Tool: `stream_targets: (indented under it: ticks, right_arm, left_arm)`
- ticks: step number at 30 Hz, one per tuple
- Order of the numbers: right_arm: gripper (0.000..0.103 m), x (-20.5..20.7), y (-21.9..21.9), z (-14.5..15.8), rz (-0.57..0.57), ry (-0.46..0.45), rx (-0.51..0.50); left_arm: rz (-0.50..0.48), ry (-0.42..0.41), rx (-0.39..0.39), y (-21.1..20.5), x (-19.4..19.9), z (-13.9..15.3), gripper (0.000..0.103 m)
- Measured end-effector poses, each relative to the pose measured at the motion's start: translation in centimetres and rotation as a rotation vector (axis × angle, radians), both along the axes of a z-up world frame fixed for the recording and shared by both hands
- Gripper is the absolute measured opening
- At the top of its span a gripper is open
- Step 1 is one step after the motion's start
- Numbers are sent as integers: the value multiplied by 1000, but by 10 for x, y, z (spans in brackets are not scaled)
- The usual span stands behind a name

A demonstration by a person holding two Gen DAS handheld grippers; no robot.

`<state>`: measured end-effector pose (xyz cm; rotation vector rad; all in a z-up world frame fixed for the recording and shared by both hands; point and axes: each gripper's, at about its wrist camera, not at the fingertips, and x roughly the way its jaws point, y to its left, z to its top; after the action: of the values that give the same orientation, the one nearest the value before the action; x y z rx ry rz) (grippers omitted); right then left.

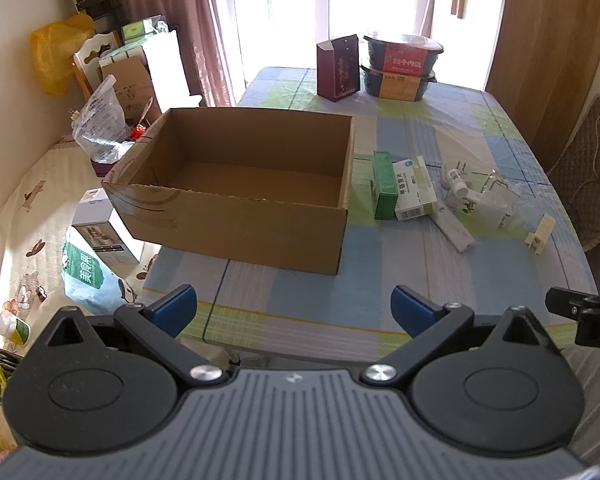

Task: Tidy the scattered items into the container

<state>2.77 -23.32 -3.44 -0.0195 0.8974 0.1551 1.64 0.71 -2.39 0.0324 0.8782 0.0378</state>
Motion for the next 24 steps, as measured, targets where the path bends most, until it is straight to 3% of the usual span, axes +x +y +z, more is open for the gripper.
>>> stream_targets:
  ticks: [6,15,24]
  right_arm:
    - [103,3,-6,-5,-19,7,4]
    - [103,8,-21,-16,-56,14,22]
    - [103,18,-30,-29,-61,32,44]
  left_arm:
    - [-41,34,-35,-7,6,-10,102]
    - [-110,89,-9,-29,24,-32,102]
    - [-102,111,-10,-35,41,-41,102]
